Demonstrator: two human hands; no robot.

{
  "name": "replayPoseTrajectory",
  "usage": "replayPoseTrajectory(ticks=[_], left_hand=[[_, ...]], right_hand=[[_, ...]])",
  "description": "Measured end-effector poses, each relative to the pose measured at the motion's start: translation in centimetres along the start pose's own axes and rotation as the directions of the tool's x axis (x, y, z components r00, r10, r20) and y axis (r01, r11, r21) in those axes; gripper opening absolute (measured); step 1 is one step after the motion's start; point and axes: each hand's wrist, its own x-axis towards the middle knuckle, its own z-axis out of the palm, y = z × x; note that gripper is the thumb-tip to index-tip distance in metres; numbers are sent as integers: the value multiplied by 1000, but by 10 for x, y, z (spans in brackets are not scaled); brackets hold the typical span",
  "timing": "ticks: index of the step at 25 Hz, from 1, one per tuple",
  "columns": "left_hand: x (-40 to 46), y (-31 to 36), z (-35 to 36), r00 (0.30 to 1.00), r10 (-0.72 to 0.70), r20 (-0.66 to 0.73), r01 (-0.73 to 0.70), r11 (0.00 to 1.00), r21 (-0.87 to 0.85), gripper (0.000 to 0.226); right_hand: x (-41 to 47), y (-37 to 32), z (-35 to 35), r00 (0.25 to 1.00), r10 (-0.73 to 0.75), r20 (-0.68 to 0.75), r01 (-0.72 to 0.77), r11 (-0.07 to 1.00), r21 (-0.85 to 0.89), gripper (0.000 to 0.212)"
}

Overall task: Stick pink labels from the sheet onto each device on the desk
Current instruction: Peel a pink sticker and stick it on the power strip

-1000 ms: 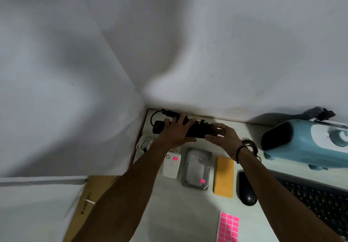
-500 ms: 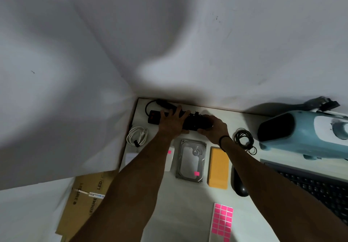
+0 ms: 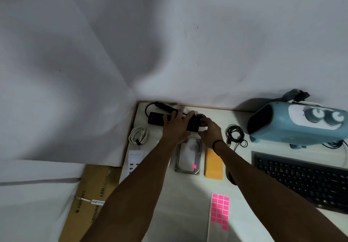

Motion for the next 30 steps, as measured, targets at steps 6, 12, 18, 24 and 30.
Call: replayPoseTrajectory(ticks=[6, 12, 18, 24, 30], left_hand=[[-69, 56, 23, 996, 72, -51, -74, 997, -29, 73], [-145, 89, 78, 996, 34, 88, -14, 974, -227, 52], [-220, 113, 128, 887, -195, 419, 431, 672, -602, 44], [-249, 123, 149, 788, -295, 541, 598, 577, -556, 57], [-254, 140, 173, 737, -277, 616, 666, 449, -595, 50]], right_hand=[[-78, 37, -11, 999, -46, 25, 47, 998, -30, 47], [-170, 108, -21, 995, -34, 97, 45, 993, -110, 43], [-249, 180, -11, 966, -8, 260, 110, 918, -382, 41], [-280, 205, 5, 908, 97, 408, 204, 749, -631, 58], [-291, 215, 16, 883, 167, 438, 155, 779, -608, 78]])
